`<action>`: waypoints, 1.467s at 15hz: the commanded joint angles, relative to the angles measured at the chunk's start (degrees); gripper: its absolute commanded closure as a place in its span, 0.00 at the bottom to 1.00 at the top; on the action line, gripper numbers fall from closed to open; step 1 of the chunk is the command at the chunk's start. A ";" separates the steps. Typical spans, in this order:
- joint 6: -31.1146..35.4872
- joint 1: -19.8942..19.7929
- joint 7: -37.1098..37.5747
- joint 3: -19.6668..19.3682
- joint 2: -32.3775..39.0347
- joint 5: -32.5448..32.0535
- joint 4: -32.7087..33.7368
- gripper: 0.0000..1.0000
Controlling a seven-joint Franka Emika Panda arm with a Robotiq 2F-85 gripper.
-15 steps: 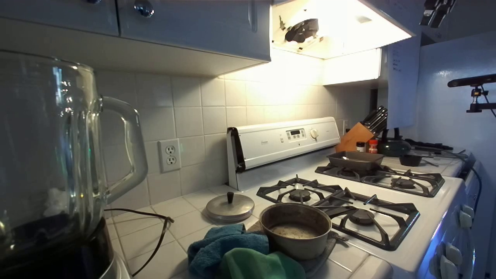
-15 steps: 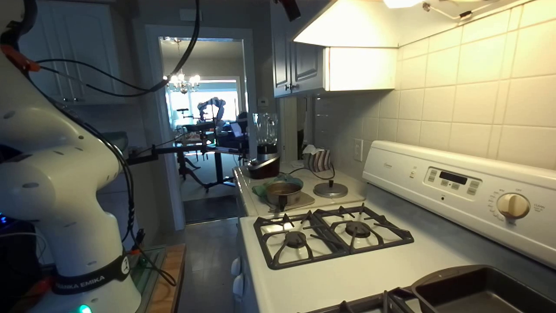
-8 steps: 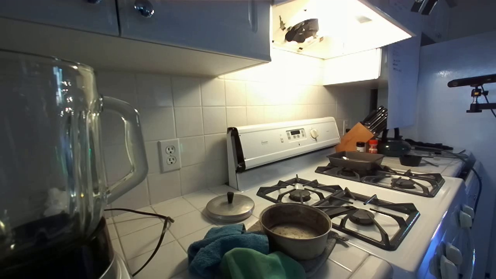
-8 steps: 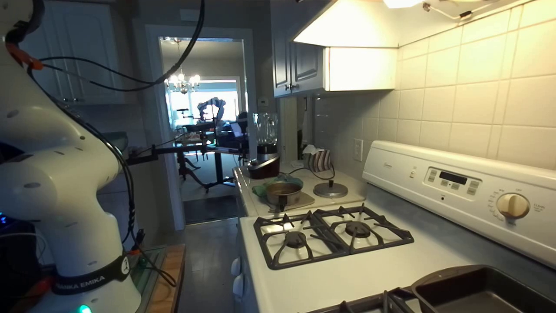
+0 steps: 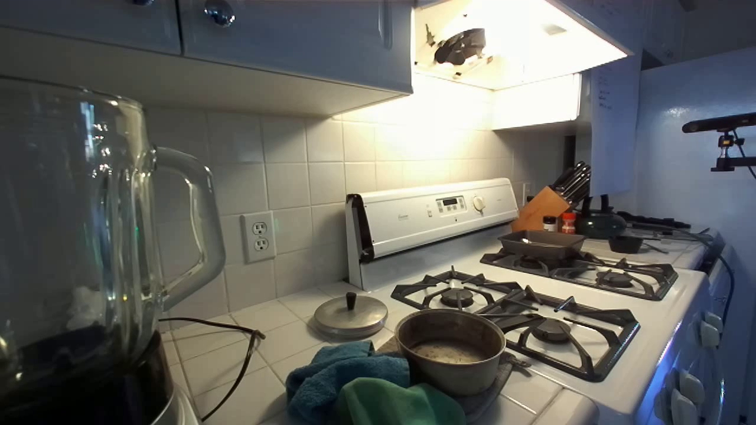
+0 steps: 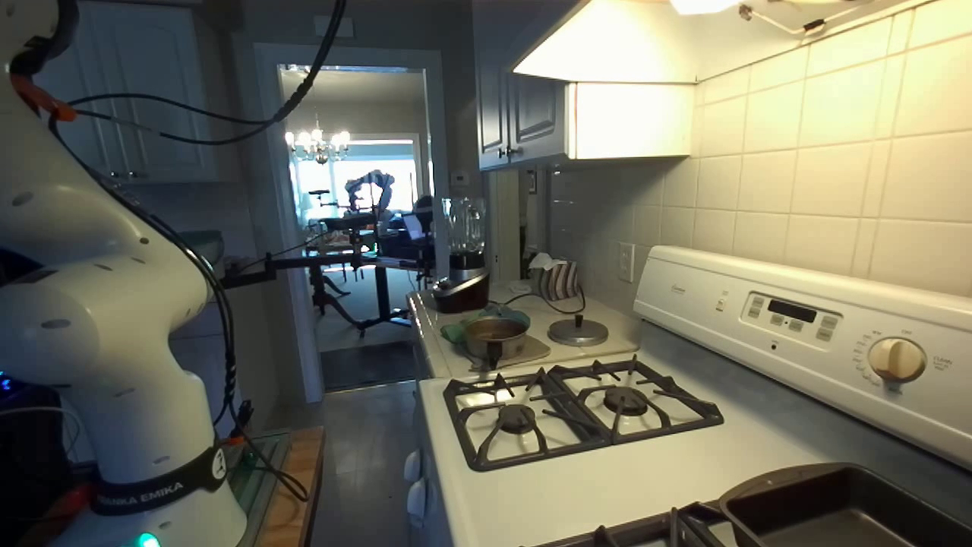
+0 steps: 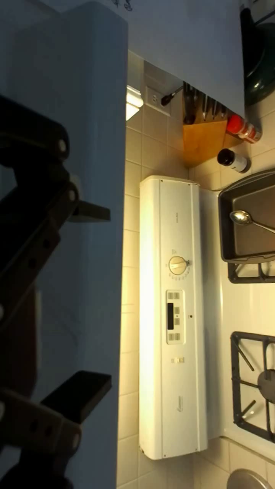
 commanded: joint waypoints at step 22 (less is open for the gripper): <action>63.95 4.29 1.35 0.20 16.71 10.17 0.10 0.00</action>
